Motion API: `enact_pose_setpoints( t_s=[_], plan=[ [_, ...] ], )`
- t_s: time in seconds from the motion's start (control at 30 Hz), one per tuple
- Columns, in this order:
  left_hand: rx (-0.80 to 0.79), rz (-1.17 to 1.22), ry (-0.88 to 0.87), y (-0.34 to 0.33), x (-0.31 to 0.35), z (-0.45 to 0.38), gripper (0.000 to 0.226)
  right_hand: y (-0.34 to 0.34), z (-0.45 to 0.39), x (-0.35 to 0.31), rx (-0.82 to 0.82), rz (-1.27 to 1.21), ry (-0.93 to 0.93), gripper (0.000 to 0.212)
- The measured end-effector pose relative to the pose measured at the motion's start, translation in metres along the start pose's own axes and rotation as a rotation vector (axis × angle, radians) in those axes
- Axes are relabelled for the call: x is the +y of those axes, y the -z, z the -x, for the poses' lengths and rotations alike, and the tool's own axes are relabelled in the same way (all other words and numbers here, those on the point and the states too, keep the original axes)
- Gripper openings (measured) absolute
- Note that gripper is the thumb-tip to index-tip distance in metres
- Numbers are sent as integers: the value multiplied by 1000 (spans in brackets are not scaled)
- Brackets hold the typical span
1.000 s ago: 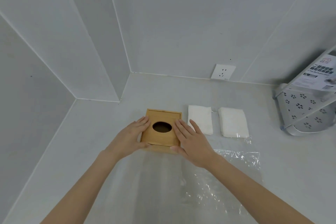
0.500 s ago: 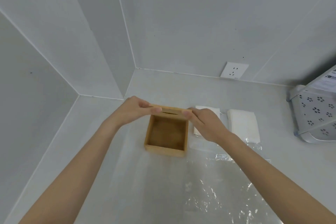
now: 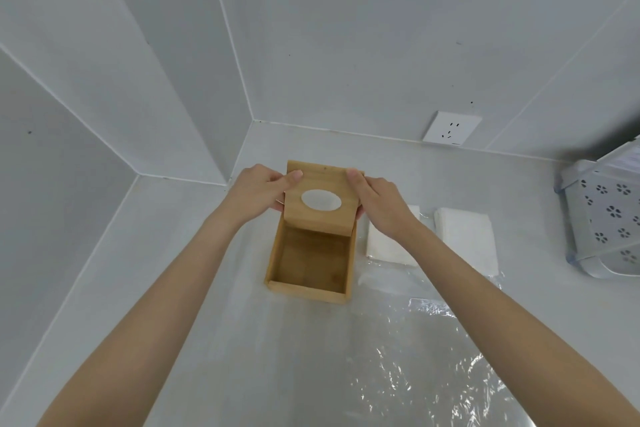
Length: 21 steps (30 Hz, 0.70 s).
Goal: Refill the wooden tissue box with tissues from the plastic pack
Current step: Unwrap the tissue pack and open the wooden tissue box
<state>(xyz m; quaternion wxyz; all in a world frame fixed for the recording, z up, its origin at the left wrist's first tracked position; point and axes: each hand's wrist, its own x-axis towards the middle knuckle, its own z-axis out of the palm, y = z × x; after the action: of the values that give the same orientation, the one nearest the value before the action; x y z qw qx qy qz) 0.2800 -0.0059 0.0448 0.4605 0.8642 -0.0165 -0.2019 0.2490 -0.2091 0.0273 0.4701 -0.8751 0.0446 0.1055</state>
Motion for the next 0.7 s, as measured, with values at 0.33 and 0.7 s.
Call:
enact_pose_setpoints(
  t_s=[0.33,0.7],
  plan=[
    [61,-86,67,-5,4,-4,48,0,-1,-9,-60,-67,-146,74],
    [358,-534,-193,-41,25,66,47,26,77,9,131,-143,-23,27]
  ],
)
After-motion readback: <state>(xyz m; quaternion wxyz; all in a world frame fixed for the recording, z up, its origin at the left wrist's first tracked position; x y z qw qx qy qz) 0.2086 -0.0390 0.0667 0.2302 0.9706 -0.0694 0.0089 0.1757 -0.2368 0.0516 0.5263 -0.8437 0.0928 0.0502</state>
